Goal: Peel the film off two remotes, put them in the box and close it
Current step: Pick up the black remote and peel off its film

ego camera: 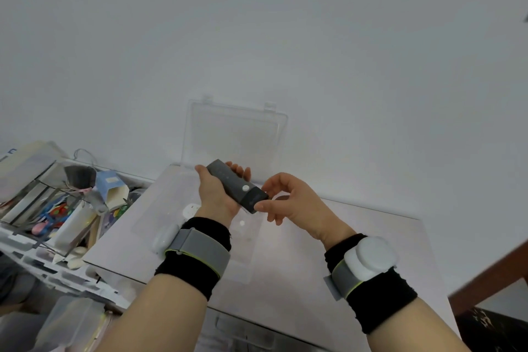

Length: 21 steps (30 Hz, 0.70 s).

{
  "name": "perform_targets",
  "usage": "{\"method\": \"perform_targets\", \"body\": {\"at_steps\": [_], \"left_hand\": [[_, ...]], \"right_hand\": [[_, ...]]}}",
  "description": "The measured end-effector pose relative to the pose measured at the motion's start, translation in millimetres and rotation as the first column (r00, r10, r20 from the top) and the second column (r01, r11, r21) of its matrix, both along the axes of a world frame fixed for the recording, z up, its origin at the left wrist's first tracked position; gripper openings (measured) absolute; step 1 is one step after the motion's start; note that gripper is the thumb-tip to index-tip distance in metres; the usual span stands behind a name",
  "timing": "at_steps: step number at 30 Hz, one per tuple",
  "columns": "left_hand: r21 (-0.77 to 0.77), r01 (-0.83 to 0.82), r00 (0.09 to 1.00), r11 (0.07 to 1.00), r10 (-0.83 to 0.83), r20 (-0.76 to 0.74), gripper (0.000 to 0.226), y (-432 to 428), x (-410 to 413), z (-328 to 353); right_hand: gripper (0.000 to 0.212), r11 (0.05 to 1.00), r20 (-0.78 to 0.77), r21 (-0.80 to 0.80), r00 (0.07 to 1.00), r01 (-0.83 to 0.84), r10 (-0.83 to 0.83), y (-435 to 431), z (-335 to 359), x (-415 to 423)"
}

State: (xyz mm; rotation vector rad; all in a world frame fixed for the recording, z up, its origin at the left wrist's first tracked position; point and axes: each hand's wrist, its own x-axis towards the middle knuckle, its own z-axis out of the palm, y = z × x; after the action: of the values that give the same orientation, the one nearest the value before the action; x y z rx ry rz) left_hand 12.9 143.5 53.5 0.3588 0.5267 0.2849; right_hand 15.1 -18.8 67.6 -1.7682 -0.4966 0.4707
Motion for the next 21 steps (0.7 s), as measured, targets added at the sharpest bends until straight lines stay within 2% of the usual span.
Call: {"method": "perform_targets", "body": {"at_steps": [5,9,15,19,21], "left_hand": [[0.036,0.068,0.998,0.997,-0.068,0.004,0.062,-8,-4,1],[0.079,0.08,0.997,0.994,-0.082,0.014,0.064,-4,-5,-3],[0.2,0.128,0.991,0.971,-0.131,0.003,0.06,-15,-6,-2],[0.229,0.118,0.992,0.966,-0.123,0.007,0.058,-15,-5,0],[0.254,0.142,0.989,0.957,-0.146,-0.002,0.055,-12,-8,2]], "right_hand": [[0.03,0.991,0.13,-0.085,0.987,0.105,-0.094,8,-6,-4],[0.025,0.99,0.141,-0.123,0.988,0.075,-0.057,8,-6,-7],[0.028,0.983,0.151,-0.08,0.977,0.166,-0.153,13,-8,-7],[0.031,0.966,0.204,-0.132,0.96,0.222,-0.192,18,-12,-8],[0.031,0.966,0.178,-0.142,0.966,0.214,-0.188,18,-11,-9]]}}
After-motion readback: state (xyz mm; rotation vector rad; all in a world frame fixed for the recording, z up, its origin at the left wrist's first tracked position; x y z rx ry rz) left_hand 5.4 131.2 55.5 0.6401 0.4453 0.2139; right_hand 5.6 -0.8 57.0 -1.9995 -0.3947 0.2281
